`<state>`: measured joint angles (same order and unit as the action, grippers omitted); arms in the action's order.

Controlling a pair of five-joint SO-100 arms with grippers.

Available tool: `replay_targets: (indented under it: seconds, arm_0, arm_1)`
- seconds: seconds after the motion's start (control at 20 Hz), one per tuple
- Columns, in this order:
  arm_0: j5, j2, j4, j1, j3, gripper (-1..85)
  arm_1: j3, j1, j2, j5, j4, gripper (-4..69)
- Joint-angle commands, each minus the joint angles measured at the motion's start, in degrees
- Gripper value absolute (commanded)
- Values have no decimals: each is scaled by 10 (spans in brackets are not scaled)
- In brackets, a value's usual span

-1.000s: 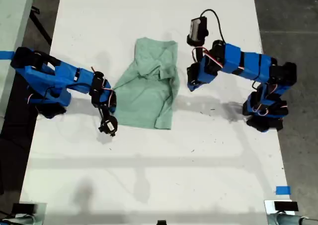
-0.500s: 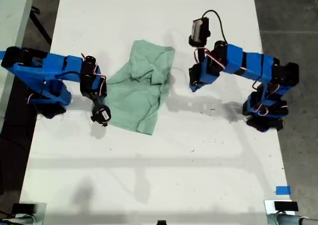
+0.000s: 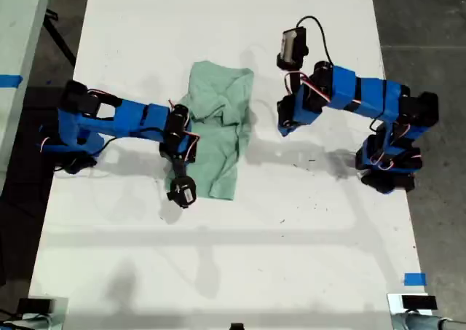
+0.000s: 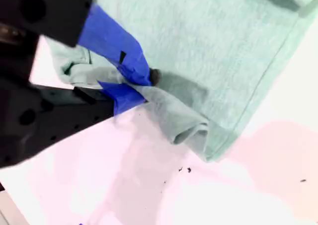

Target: Fold t-shirt

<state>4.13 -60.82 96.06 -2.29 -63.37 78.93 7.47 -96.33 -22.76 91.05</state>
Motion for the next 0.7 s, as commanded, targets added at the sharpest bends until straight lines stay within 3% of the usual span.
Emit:
replay_targets:
  seconds: [0.0,0.05,0.15,0.2,0.65]
  arm_0:
    - [-15,29,-5,-18,66,0]
    - [-15,33,-8,-19,66,24]
    - [-45,21,11,-20,87,288]
    - [-59,-3,21,-20,90,352]
    - [-109,-296,138,17,13,360]
  arm_1:
    - [-3,-7,-49,7,-11,-4]
    - [-1,-8,-51,8,-11,-4]
    - [4,-8,-54,9,-13,-4]
    - [7,-8,-55,9,-15,-4]
    - [10,-31,-74,31,-13,7]
